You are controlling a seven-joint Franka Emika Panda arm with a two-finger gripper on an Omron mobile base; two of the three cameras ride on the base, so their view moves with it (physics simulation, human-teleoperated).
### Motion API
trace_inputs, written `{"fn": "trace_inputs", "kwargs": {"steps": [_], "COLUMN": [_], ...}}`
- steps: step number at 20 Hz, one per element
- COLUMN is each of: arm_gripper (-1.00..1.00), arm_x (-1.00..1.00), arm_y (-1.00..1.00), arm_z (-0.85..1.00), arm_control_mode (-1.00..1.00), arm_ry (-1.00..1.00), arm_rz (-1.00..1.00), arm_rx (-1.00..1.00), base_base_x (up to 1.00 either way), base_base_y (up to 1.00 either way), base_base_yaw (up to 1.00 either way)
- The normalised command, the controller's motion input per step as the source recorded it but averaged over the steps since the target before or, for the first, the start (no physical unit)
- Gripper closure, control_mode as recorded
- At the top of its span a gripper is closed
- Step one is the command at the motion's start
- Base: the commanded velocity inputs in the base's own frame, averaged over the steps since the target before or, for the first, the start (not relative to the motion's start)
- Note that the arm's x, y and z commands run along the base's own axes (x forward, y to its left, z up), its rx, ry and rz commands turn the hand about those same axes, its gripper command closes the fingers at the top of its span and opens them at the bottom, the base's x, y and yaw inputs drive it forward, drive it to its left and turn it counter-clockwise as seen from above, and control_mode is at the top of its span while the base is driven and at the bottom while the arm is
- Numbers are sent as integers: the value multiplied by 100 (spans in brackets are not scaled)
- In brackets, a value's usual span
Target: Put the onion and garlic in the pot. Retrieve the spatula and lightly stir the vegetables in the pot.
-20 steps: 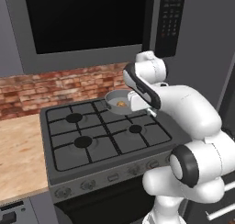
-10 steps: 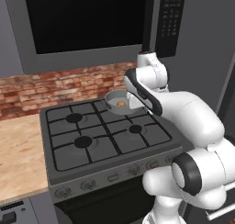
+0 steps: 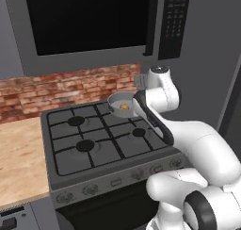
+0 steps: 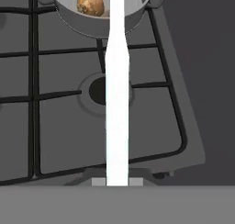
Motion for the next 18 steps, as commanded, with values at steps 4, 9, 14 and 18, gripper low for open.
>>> {"fn": "trace_inputs", "kwargs": {"steps": [4,9,14,18], "arm_gripper": [100,100,100,100], "arm_x": [45,43,41,13], "arm_y": [0,-3,-4,0], "arm_z": [0,0,0,-1], "arm_control_mode": [-100,-100,-100,-100], "arm_ry": [5,20,33,30], "arm_rz": [0,0,0,0], "arm_rx": [0,0,0,0], "base_base_x": [0,0,0,0], "base_base_y": [0,0,0,0], "base_base_yaw": [0,0,0,0]}}
